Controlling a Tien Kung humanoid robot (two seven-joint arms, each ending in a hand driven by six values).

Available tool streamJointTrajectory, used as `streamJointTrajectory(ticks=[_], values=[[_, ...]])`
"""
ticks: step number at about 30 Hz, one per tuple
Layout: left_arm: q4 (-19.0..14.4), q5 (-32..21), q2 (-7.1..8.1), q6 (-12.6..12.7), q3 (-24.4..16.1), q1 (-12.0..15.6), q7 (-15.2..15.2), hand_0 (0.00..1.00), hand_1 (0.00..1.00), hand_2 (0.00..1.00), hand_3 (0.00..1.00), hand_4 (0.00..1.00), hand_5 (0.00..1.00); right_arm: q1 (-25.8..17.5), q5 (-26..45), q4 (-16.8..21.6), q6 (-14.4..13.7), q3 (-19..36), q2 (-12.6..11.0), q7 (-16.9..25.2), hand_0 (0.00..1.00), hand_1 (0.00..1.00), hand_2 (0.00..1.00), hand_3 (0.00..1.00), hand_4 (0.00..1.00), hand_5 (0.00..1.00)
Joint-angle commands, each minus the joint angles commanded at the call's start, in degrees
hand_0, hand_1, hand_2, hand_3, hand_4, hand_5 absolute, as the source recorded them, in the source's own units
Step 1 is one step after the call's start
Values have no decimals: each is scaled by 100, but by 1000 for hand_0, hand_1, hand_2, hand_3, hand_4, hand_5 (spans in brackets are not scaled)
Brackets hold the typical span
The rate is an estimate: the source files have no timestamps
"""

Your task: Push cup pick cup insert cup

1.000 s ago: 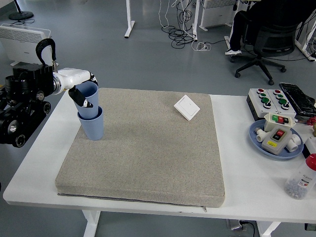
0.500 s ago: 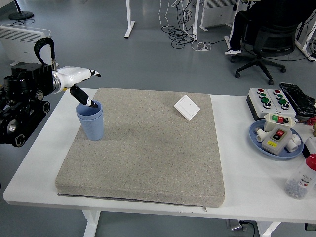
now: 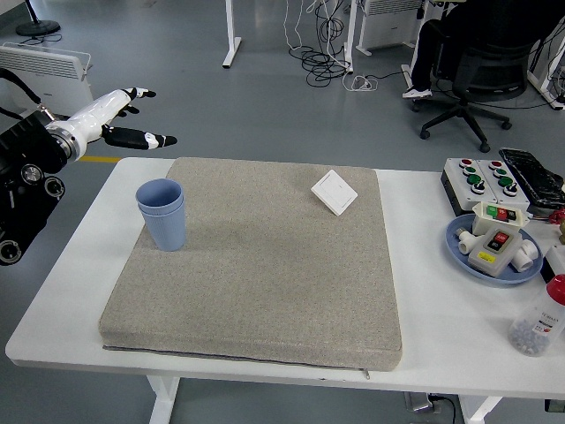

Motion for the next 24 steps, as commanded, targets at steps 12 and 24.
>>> streamJointTrajectory(ticks=[12,24], values=[[-1878,-2905,-100,1261,-1269,1714,-401,835,864,954,880,631,998,-54,-66,0,-20,134,55,31,695,600,605,544,101,417],[-3070,-5774,-759,1274,-2113,3696,-552,845,870,951,878,626,998,-93,-161,0,-50,270,108,52,695,599,607,543,101,416]])
